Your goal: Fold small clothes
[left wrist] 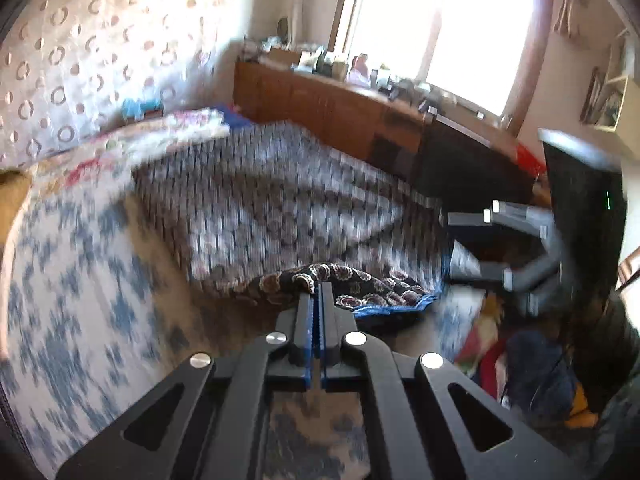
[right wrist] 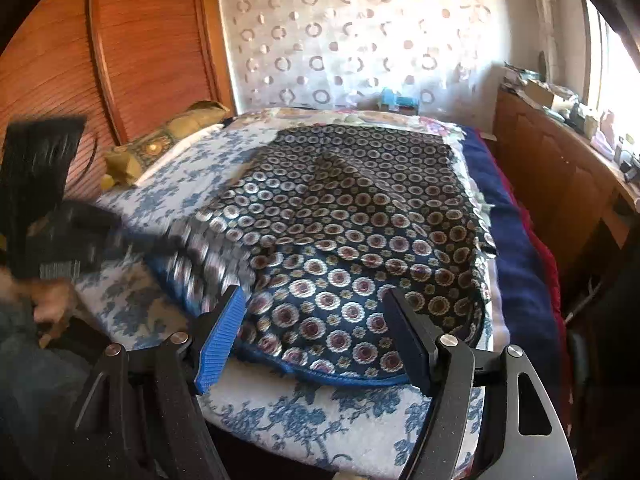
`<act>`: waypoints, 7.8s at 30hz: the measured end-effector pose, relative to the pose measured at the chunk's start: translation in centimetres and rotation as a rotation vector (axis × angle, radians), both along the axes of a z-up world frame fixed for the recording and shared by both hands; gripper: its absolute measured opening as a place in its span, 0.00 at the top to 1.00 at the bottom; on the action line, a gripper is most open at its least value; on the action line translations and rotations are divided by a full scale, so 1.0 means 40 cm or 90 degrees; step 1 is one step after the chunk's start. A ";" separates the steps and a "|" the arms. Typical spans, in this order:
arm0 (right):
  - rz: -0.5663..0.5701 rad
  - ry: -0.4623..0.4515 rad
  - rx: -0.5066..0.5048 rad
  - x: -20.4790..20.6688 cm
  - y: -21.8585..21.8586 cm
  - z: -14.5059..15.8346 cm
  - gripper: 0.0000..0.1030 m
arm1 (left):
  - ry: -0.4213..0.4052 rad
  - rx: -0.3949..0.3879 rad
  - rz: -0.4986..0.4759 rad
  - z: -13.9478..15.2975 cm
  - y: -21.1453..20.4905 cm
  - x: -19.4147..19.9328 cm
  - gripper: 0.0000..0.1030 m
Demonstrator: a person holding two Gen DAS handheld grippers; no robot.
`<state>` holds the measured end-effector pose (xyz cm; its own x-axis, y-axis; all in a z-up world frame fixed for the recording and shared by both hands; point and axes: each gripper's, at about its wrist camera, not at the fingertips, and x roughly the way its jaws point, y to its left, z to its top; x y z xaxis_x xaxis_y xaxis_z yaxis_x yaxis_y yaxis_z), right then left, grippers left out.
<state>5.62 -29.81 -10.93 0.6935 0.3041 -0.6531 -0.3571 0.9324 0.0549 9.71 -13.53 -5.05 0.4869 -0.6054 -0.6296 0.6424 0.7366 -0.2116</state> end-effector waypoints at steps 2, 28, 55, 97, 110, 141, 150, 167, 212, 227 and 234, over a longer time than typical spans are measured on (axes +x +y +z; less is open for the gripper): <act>0.013 -0.010 -0.004 -0.014 0.010 0.006 0.24 | -0.010 -0.014 0.008 0.032 -0.002 0.026 1.00; -0.013 -0.054 -0.102 0.340 -0.080 0.062 0.94 | -0.038 -0.011 0.131 0.063 0.078 0.320 1.00; -0.019 0.033 -0.093 0.758 -0.088 0.005 0.46 | 0.009 0.024 0.192 -0.057 0.148 0.529 0.66; -0.084 0.070 -0.029 0.734 -0.202 -0.058 0.27 | 0.031 0.034 0.151 -0.085 0.129 0.633 0.98; -0.056 0.109 0.008 0.785 -0.182 -0.084 0.23 | 0.039 0.046 0.165 -0.108 0.146 0.648 0.98; 0.002 -0.013 0.018 0.652 -0.038 0.075 0.91 | -0.057 -0.017 0.190 0.046 0.249 0.474 0.98; 0.086 -0.090 0.014 0.640 0.139 0.201 0.91 | -0.118 -0.047 0.284 0.123 0.446 0.329 0.98; 0.334 -0.158 -0.033 0.802 0.792 0.321 0.92 | -0.117 -0.064 0.551 0.017 0.870 0.185 0.98; 0.305 -0.073 0.010 0.674 0.911 0.128 0.16 | -0.156 0.078 0.579 0.048 0.794 0.058 0.52; 0.269 -0.114 0.024 0.483 0.817 0.168 0.14 | -0.156 0.071 0.535 0.051 0.709 0.006 0.51; 0.245 -0.133 0.033 0.421 0.762 0.187 0.14 | -0.160 0.084 0.503 0.054 0.651 -0.004 0.51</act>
<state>22.46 0.68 -3.44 0.6387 0.5952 -0.4876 -0.6868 0.7268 -0.0123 9.56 12.52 -2.90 0.8720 0.0432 -0.4876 -0.0561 0.9984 -0.0119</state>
